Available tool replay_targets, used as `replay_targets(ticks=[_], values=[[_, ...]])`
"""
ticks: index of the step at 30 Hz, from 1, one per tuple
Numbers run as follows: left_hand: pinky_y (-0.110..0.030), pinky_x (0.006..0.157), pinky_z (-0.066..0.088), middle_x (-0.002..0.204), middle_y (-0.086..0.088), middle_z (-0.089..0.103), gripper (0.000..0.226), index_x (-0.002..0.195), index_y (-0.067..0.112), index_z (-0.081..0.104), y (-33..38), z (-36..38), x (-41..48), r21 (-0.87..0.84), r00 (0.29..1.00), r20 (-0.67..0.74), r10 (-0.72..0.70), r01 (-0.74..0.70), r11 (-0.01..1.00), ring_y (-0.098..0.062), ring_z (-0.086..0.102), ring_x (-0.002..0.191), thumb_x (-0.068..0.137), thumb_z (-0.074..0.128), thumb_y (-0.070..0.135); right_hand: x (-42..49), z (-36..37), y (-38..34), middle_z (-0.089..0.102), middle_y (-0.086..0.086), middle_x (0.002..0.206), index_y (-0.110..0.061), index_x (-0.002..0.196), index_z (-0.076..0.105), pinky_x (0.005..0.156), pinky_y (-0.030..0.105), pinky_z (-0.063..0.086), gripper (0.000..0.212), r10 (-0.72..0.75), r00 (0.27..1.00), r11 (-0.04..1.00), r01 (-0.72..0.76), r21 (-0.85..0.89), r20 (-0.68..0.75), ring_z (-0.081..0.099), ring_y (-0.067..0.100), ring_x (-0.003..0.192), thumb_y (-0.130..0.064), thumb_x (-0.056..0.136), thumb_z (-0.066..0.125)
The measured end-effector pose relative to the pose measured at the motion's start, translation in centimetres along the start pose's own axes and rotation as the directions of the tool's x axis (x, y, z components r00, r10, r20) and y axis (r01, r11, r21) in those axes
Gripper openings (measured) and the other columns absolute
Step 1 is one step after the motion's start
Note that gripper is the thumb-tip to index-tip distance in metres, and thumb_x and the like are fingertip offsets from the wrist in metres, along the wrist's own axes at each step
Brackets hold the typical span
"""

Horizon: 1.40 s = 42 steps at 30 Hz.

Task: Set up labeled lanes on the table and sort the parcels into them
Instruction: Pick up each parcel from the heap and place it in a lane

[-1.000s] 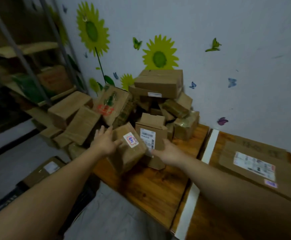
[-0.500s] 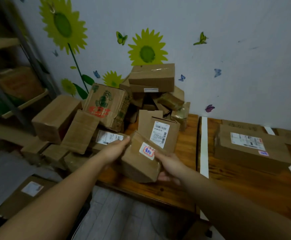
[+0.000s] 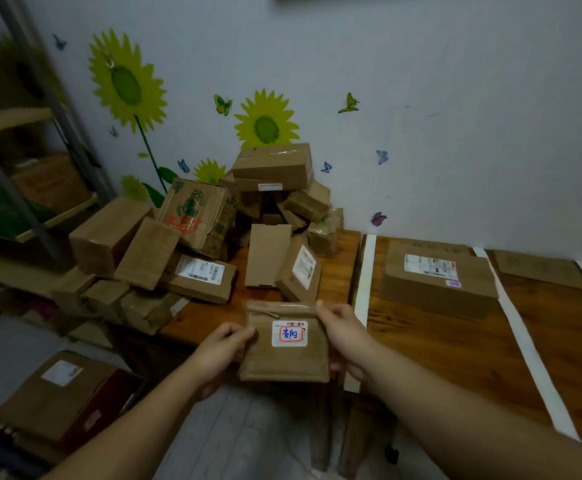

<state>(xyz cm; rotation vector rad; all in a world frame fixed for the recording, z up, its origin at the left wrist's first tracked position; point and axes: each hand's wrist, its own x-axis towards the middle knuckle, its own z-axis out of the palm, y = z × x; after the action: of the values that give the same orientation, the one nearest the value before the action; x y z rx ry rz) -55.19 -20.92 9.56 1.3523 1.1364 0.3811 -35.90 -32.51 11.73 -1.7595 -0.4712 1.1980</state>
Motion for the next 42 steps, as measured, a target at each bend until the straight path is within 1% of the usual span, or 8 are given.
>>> replay_targets(ticks=[3,9,14,20,25,29,35,42], values=[[-0.03,0.063,0.045,0.088,0.012,0.07,0.037,0.099,0.038,0.064,0.0,3.6,-2.3,-0.122,1.0,-0.024,0.011,-0.014,0.992,-0.012,0.061,0.089,0.087,0.038,0.062,-1.2,-1.8,0.7,0.063,0.003,0.101,-0.028,0.108,0.047,0.074,0.04,0.054,0.026,-0.102,0.987,0.992,0.091,-0.086,-0.127,0.063,0.021,0.087,-0.05,0.095,0.044],[-0.033,0.059,0.054,0.099,-0.006,0.068,0.038,0.123,0.025,0.05,0.8,6.6,-5.4,-0.257,1.0,-0.024,0.006,-0.012,0.966,-0.025,0.067,0.088,0.087,0.061,0.031,-4.2,-3.9,1.5,0.064,0.005,0.097,-0.02,0.101,0.051,0.059,0.029,0.051,0.013,-0.205,0.96,0.978,0.195,-0.072,-0.188,0.065,0.016,0.079,-0.027,0.091,0.058],[-0.038,0.065,0.054,0.11,-0.008,0.064,0.024,0.11,0.03,0.051,3.4,6.5,-5.2,-0.304,0.992,-0.018,0.123,-0.123,0.945,-0.026,0.065,0.094,0.089,0.06,0.022,-6.2,-5.1,0.7,0.062,0.005,0.101,-0.017,0.145,0.03,0.069,0.027,0.052,0.071,-0.288,0.948,0.956,0.294,0.023,-0.139,0.063,0.016,0.088,-0.011,0.085,0.066],[-0.043,0.086,0.052,0.124,-0.01,0.055,0.077,0.141,0.02,0.035,7.8,6.0,-4.4,-0.317,0.947,0.136,0.292,-0.238,0.918,-0.03,0.058,0.109,0.077,0.056,-0.018,-8.2,-7.0,-2.4,0.049,-0.014,0.111,-0.03,0.131,0.042,0.069,0.027,0.057,0.071,-0.466,0.88,0.884,0.467,-0.014,-0.093,0.058,0.011,0.096,-0.008,0.074,0.078],[-0.026,0.063,0.056,0.12,0.002,0.055,0.076,0.12,0.04,0.045,10.4,6.8,-3.7,-0.333,0.869,0.149,0.472,-0.405,0.852,-0.017,0.058,0.107,0.073,0.061,-0.017,-9.4,-8.1,-4.3,0.05,-0.014,0.117,-0.039,0.111,0.043,0.064,0.029,0.058,0.065,-0.561,0.81,0.825,0.563,-0.04,-0.167,0.055,0.006,0.097,-0.001,0.071,0.077],[-0.03,0.076,0.055,0.121,0.01,0.055,0.074,0.111,0.06,0.046,11.7,7.8,-3.4,-0.259,0.788,0.21,0.578,-0.526,0.81,-0.015,0.056,0.112,0.077,0.067,-0.002,-9.9,-9.2,-5.0,0.051,-0.013,0.115,-0.037,0.115,0.038,0.067,0.028,0.058,0.071,-0.567,0.779,0.815,0.577,-0.048,-0.268,0.055,0.01,0.103,0.002,0.069,0.077],[-0.012,0.06,0.052,0.095,0.026,0.066,0.071,0.13,0.051,0.032,12.0,12.5,-3.4,-0.152,0.727,0.412,0.549,-0.539,0.829,0.007,0.064,0.087,0.085,0.063,0.005,-11.1,-11.4,-2.7,0.054,-0.012,0.117,-0.044,0.143,0.025,0.072,0.032,0.059,0.099,-0.534,0.759,0.841,0.524,-0.138,-0.374,0.059,0.013,0.105,0.006,0.071,0.071],[-0.031,0.073,0.058,0.11,0.018,0.058,0.073,0.135,0.057,0.02,10.8,23.0,-5.2,-0.092,0.718,0.557,0.417,-0.445,0.891,-0.009,0.061,0.097,0.09,0.058,0.013,-13.5,-19.2,2.4,0.06,-0.018,0.102,-0.054,0.132,0.025,0.061,0.034,0.059,0.094,-0.44,0.758,0.892,0.432,-0.135,-0.482,0.064,0.009,0.085,0.009,0.074,0.066]])
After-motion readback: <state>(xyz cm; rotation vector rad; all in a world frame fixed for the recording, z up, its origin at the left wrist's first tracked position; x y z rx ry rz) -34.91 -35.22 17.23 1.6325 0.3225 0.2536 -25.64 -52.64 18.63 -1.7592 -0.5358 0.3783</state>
